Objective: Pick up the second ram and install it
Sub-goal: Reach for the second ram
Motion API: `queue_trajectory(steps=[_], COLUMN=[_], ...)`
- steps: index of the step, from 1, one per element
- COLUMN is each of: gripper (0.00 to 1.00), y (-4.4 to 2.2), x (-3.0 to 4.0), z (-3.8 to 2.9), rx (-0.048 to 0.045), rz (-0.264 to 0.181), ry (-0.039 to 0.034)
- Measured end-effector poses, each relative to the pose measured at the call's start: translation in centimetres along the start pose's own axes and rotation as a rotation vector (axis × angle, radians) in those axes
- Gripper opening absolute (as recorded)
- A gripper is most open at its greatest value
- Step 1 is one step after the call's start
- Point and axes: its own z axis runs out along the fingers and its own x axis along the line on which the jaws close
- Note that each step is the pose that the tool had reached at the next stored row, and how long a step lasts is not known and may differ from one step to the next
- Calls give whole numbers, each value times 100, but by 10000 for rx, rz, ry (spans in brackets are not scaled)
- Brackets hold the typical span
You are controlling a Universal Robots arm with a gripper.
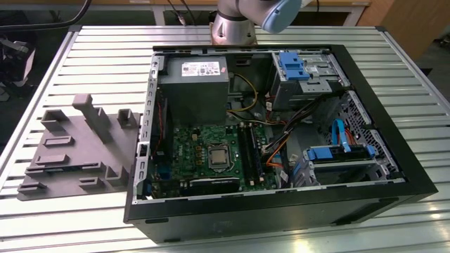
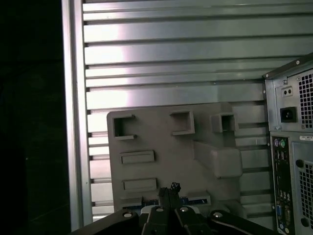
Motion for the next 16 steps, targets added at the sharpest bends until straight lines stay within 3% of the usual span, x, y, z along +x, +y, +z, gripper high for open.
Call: queue_trajectory(steps=[16], gripper=[11], y=[-84], x=[-3], z=[79], rx=[0], rz=[0], ry=[0])
